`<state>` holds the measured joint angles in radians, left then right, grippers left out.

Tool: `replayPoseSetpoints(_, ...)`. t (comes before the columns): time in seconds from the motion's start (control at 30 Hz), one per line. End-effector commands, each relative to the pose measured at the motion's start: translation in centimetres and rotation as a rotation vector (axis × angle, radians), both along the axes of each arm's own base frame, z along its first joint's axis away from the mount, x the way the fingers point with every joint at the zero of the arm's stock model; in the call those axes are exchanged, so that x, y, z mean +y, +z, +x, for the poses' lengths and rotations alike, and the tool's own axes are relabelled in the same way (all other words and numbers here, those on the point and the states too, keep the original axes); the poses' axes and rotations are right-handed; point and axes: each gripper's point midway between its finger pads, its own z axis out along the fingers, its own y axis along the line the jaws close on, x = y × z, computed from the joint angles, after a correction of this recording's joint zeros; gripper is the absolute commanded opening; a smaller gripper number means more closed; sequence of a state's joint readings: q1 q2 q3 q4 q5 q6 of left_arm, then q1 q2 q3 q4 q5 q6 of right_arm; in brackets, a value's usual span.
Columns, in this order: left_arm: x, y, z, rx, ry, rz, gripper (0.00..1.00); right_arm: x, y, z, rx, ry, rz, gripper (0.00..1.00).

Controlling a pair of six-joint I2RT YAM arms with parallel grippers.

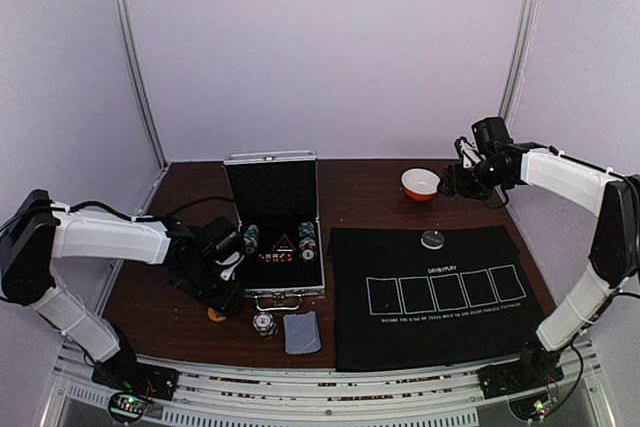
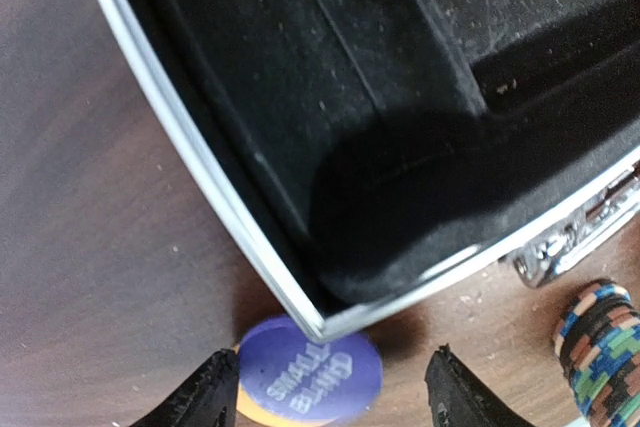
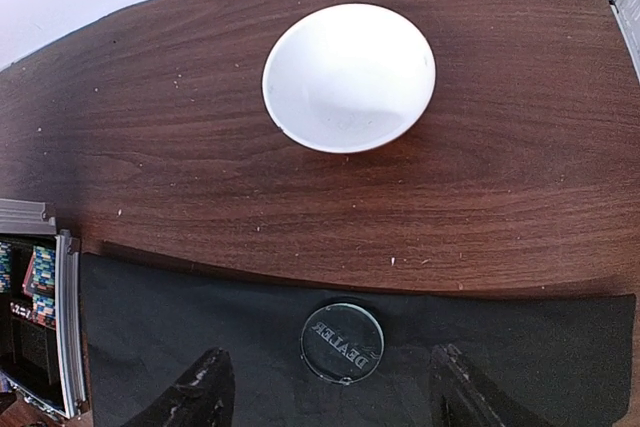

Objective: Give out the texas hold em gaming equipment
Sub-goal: Pick up the small blind button from the center of the board.

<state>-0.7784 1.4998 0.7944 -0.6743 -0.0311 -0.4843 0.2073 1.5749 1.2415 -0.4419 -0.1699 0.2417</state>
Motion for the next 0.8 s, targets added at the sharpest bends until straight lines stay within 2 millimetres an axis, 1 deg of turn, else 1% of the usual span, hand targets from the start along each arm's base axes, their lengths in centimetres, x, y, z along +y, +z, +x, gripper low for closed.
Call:
replayPoseSetpoints(0.0,0.1,-0.5,1.1,-0.044,0.017,0.006,0.67,0.6,0.2,0.0,0.009,0.019,0.009,0.69)
replayPoseSetpoints(0.07,0.2,-0.7,1.2,-0.049,0.017,0.012,0.66,0.6,0.0,0.0,0.014,0.023,0.007,0.68)
replayPoseSetpoints(0.23,-0.1,-0.5,1.6,-0.072,-0.001,-0.005,0.63,0.7,-0.3,0.0,0.026,0.028,0.006,0.69)
replayPoseSetpoints(0.33,0.0,-0.7,1.1,-0.057,0.005,-0.010,0.60,0.7,-0.4,-0.1,0.029,0.029,0.008,0.69)
replayPoseSetpoints(0.5,0.7,-1.3,0.4,-0.038,0.025,0.004,0.57,0.8,-0.5,-0.1,0.033,0.030,0.013,0.69)
replayPoseSetpoints(0.67,0.8,-1.0,0.4,-0.041,0.029,0.000,0.48,1.0,-0.4,0.1,0.032,0.033,0.017,0.68)
replayPoseSetpoints(0.77,0.5,-0.5,0.6,-0.052,0.030,-0.009,0.39,1.0,-0.4,0.1,0.032,0.033,0.017,0.69)
